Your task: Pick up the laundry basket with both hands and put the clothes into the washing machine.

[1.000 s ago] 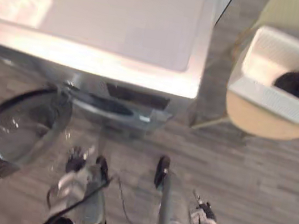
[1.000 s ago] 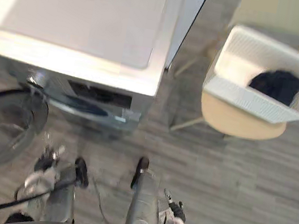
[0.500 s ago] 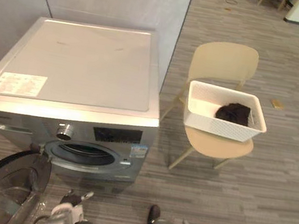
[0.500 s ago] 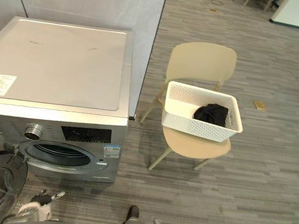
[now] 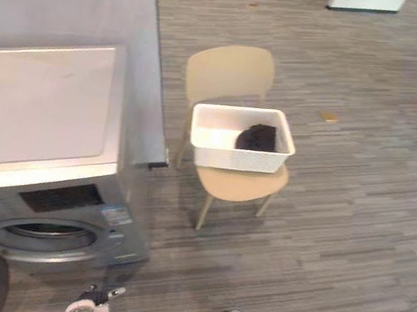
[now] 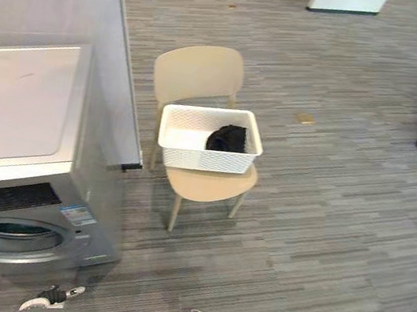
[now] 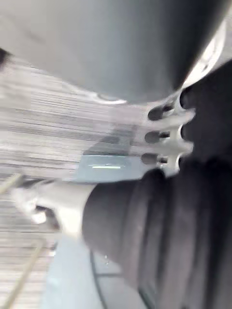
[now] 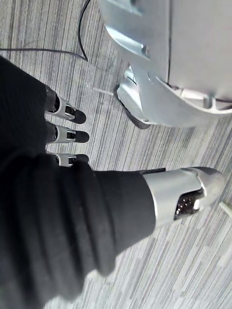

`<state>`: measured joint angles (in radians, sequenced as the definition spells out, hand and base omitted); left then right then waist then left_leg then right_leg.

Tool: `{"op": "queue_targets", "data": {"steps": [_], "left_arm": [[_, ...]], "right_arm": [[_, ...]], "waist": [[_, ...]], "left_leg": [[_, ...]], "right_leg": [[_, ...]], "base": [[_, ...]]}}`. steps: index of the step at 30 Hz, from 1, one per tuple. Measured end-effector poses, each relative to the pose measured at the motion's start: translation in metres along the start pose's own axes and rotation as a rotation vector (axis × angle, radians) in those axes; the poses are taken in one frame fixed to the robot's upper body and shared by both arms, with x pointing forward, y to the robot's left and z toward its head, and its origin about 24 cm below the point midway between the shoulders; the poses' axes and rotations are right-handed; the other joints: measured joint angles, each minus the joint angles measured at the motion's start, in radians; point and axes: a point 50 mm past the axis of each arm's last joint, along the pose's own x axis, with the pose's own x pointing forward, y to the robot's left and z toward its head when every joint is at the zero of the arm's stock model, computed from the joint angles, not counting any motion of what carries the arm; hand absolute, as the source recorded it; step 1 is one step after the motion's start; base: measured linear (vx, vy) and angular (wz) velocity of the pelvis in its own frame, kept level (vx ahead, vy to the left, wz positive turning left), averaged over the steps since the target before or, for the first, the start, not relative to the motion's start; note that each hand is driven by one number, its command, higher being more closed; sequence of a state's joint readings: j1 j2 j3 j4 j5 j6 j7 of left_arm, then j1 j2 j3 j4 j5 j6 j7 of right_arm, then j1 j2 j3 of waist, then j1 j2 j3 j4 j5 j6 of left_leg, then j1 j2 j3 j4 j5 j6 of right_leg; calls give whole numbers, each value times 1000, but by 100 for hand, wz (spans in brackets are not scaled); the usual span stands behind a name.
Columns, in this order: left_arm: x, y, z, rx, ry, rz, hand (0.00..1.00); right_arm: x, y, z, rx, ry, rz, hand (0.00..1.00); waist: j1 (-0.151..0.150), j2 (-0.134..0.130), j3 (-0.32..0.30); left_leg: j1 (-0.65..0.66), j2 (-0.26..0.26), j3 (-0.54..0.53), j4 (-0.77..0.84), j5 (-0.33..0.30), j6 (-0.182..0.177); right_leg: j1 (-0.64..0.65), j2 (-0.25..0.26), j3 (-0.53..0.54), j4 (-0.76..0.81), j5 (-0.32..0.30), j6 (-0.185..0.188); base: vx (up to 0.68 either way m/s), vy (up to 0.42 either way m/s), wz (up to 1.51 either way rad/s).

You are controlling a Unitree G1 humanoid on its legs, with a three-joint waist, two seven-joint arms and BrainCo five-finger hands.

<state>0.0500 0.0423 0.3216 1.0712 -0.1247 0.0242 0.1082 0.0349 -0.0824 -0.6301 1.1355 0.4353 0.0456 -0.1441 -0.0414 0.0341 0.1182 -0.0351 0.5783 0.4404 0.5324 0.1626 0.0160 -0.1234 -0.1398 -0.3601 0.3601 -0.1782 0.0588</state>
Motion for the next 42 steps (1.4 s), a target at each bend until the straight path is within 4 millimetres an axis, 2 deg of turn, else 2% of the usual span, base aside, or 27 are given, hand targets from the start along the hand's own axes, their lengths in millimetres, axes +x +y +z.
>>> {"op": "queue_targets", "data": {"steps": [1, 2, 3, 4, 8, 10, 11, 13, 14, 17, 19, 20, 21, 22, 23, 24, 26, 27, 29, 31, 32, 33, 36, 38, 39, 41, 42], "left_arm": [[0, 0, 4, -20, -15, 0, 0], [0, 0, 2, -32, -11, -3, 0], [-1, -2, 0, -40, -3, -9, 0], [-2, -1, -8, -42, 20, -9, 0], [-3, 0, -11, -81, 24, -7, 0], [-5, -7, -14, -120, 25, -20, 0], [-7, -7, -24, -130, 55, -16, 0], [-8, -5, -32, -129, 92, -8, 0], [-8, -3, -34, -148, 102, 4, 0], [-10, 6, -42, -187, 118, 42, 0], [-8, 13, -33, -154, 88, 50, 0], [-7, 14, -28, -145, 71, 49, 0], [-6, 17, -29, -160, 102, 78, 0], [-7, 20, -33, -168, 114, 99, 0], [-7, 21, -32, -168, 114, 112, 0], [-7, 26, -30, -164, 105, 138, 0], [-6, 29, -27, -161, 95, 145, 0], [-6, 28, -24, -159, 79, 126, 0], [-6, 21, -21, -169, 59, 100, 0], [-7, 25, -22, -185, 52, 91, 0], [-7, 22, -24, -234, 61, 90, 0], [-8, 6, -30, -258, 85, 49, 0], [-8, -18, -20, -270, 61, -11, 0], [-8, -15, -23, -293, 73, 3, 0], [-9, -8, -29, -317, 86, 30, 0], [-9, -5, -29, -331, 85, 42, 0], [-9, -1, -31, -351, 88, 52, 0]], "right_arm": [[0, 1, 6, -13, -24, 5, 0], [0, 0, 9, -26, -38, 0, 0], [0, -2, 14, -46, -56, 0, 0], [0, 0, 14, -57, -60, 7, 0], [-3, 20, 11, -80, -73, 67, 0], [-5, 36, 23, -105, -119, 122, 0], [-6, 46, 26, -138, -129, 151, 0], [-8, 59, 25, -171, -133, 186, 0], [-9, 63, 21, -178, -128, 195, 0], [-13, 70, 13, -195, -129, 242, 0], [-14, 73, 7, -211, -118, 272, 0], [-14, 72, 6, -210, -116, 275, 0], [-13, 66, 7, -205, -116, 268, 0], [-10, 52, 5, -185, -105, 229, 0], [-10, 46, 4, -175, -99, 214, 0], [-8, 29, -3, -136, -78, 167, 0], [-7, 14, -3, -117, -72, 126, 0], [-7, 4, -7, -100, -57, 100, 0], [-7, -6, -16, -78, -27, 72, 0], [-10, -10, -34, -76, 30, 65, 0], [-10, -11, -39, -72, 47, 62, 0], [-8, -14, -27, -86, 21, 55, 0], [-6, -13, -19, -93, 8, 56, 0], [-5, -15, -18, -69, 16, 48, 0], [-5, -15, -18, -67, 18, 48, 0], [-5, -10, -15, -77, 9, 61, 0], [-5, 0, -10, -97, -12, 89, 0]], "waist": [[12, 11, 10], [14, 17, 13], [19, 25, 17], [31, 26, 18], [56, 27, 39], [73, 55, 50], [96, 62, 48], [94, 67, 38], [98, 61, 41], [107, 26, 15], [94, -19, 5], [92, -32, 9], [81, -44, 15], [72, -32, 25], [72, -32, 26], [73, -34, 25], [64, -20, 29], [59, -11, 25], [51, -14, 21], [51, -72, -11], [58, -72, -29], [56, -38, -37], [39, 2, -62], [38, 4, -65], [37, 5, -83], [39, 5, -85], [39, 4, -84]], "left_leg": [[-66, -28, -68, 198, -123, -5], [-91, -72, -104, 265, -183, -31], [-122, -180, -150, 323, -258, -75], [-133, -276, -148, 313, -320, -78], [-131, -437, -228, 83, -438, -75], [-135, -499, -293, -111, -391, -84], [-92, -519, -259, -164, -374, -58], [-76, -540, -241, -183, -391, -29], [-56, -550, -224, -186, -401, -9], [53, -575, -157, -256, -414, 21], [111, -592, -150, -281, -427, 19], [127, -596, -156, -278, -431, 15], [155, -594, -196, -274, -432, 15], [181, -576, -237, -276, -432, 14], [194, -565, -258, -278, -432, 14], [206, -548, -310, -278, -431, 11], [213, -515, -366, -278, -444, -15], [211, -487, -405, -273, -452, -40], [222, -437, -447, -267, -473, -90], [239, -416, -486, -276, -508, -153], [256, -365, -506, -274, -533, -179], [250, -310, -527, -269, -531, -183], [213, -267, -558, -259, -466, -158], [206, -246, -585, -252, -418, -167], [148, -227, -629, -199, -356, -159], [63, -213, -670, -119, -268, -126], [-7, -208, -688, -53, -170, -102]], "right_leg": [[28, 23, 20, -34, 11, -20], [41, 30, 28, -49, 15, -26], [57, 42, 53, -71, 21, -35], [64, 50, 78, -84, 25, -40], [67, 55, 172, -114, 28, -43], [48, 53, 213, -112, 27, -21], [59, 54, 252, -148, 45, -3], [78, 45, 282, -181, 75, -5], [74, 33, 301, -145, 65, 24], [-10, -6, 292, 174, -35, 31], [-121, -32, 297, 452, -7, 101], [-146, -44, 296, 520, 21, 124], [-179, -53, 292, 624, 100, 132], [-201, -54, 291, 703, 119, 132], [-207, -56, 282, 720, 81, 116], [-232, -87, 253, 697, 4, 73], [-250, -132, 235, 599, -21, 52], [-249, -166, 246, 459, -16, 41], [-221, -184, 317, 204, 64, 6], [-186, -190, 407, 0, 309, -29], [-179, -153, 423, 40, 178, 199], [-202, -102, 391, 101, 123, 181], [-229, -100, 318, 233, 24, 145], [-224, -97, 289, 277, -14, 123], [-212, -81, 250, 275, -28, 100], [-189, -61, 203, 240, -25, 80], [-163, -44, 172, 200, -15, 61]], "base": [[8, -199, -49], [8, -75, -59], [38, 3, -70], [62, 26, -76], [109, 42, -55], [67, 138, -61], [144, 153, -73], [208, 171, -43], [229, 166, -27], [251, 88, -44], [314, -6, -17], [367, -77, 23], [375, -150, 60], [352, -181, 76], [366, -289, 110], [340, -327, 110], [297, -348, 114], [254, -408, 118], [260, -477, 100], [251, -542, 49], [209, -626, 12], [179, -573, 2], [119, -414, 54], [108, -355, 57], [81, -312, 58], [61, -287, 53], [54, -321, 48]]}}
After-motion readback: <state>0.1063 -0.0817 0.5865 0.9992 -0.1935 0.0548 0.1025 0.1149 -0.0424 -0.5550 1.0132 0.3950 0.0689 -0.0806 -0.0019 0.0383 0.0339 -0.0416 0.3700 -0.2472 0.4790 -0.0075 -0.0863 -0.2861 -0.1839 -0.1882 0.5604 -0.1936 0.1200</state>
